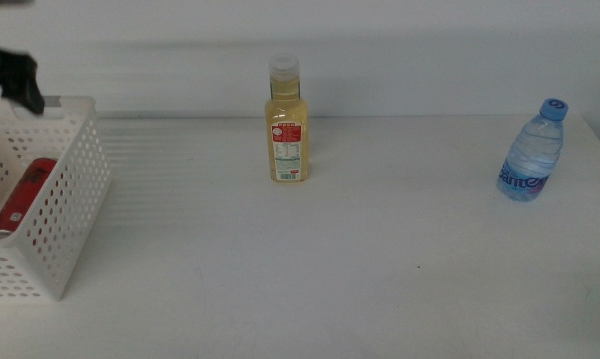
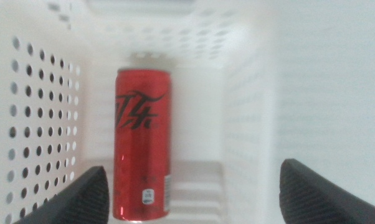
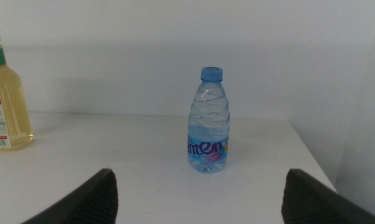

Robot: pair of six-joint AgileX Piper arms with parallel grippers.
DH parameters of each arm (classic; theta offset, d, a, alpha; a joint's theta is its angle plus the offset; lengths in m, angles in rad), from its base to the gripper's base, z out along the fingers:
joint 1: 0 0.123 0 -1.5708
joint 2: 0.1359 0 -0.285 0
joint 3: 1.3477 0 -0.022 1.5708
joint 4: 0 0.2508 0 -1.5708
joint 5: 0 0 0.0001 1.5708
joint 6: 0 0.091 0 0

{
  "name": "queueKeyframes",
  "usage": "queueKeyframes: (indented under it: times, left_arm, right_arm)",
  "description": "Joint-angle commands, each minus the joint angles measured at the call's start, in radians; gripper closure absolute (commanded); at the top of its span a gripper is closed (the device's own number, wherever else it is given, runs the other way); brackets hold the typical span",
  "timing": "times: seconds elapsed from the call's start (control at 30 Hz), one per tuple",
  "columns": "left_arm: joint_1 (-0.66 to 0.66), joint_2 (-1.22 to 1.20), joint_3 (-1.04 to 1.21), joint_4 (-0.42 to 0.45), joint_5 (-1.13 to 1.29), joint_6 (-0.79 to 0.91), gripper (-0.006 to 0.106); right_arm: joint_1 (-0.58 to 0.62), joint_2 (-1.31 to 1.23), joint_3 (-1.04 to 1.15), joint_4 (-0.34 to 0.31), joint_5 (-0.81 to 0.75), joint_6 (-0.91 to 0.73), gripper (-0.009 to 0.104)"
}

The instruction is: Use arms to grab the bottles and put them into the dustbin to the left of the table.

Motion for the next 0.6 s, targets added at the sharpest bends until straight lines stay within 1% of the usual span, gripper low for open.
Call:
queueKeyframes:
  times: [0.0, 0.2, 0.3, 0.43, 0.57]
  left_arm:
    - [-0.026, -0.11, -0.03, -0.019, -0.019, -0.018, 0.01]
    - [-0.122, -0.242, -0.03, -0.013, 0.005, -0.018, 0.01]
    - [-0.19, -0.304, -0.015, 0.013, -0.001, -0.023, 0.01]
    - [-0.31, -0.436, 0.11, 0.076, -0.106, -0.116, 0.01]
    - [-0.404, -0.566, 0.283, 0.114, -0.241, -0.205, 0.01]
  right_arm:
    - [-0.005, -0.028, -0.007, 0.0, -0.075, -0.008, 0.023]
    - [-0.005, -0.028, -0.007, 0.0, -0.075, -0.008, 0.023]
    - [-0.005, -0.028, -0.007, 0.0, -0.075, -0.008, 0.023]
    - [-0.005, -0.028, -0.007, 0.0, -0.075, -0.008, 0.023]
    - [-0.005, -0.028, -0.007, 0.0, -0.075, -0.008, 0.023]
